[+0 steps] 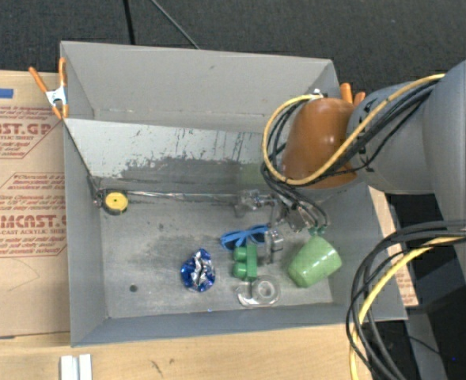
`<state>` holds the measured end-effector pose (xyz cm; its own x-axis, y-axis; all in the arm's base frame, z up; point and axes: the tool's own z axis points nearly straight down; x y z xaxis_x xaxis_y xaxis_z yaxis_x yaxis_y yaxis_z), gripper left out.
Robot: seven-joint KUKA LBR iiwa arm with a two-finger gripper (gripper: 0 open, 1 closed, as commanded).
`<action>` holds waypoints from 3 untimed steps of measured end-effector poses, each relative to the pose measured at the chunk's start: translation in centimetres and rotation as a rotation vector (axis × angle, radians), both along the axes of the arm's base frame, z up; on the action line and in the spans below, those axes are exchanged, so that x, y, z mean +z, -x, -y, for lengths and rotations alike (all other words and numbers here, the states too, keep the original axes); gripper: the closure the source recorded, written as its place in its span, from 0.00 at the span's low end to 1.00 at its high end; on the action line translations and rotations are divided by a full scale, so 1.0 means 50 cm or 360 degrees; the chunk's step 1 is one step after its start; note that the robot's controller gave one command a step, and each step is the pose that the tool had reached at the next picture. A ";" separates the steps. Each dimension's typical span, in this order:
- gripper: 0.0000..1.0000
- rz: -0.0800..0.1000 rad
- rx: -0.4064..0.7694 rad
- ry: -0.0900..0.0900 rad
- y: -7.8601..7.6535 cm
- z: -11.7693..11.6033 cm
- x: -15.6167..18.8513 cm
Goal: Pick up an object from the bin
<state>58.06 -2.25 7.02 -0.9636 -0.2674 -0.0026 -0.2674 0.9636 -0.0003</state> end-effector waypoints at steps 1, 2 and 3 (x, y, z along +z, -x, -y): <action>1.00 0.0000 0.0000 0.0000 0.000 0.000 0.000; 1.00 0.0007 0.0070 0.0001 0.103 0.021 0.230; 1.00 -0.0010 0.0198 -0.0001 0.077 0.039 -0.009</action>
Offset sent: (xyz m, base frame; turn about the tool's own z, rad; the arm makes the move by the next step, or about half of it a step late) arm 0.0000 0.0000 0.0000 0.0000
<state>54.20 -4.20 6.56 -0.9230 -0.3849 0.0032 -0.3849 0.9230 0.0026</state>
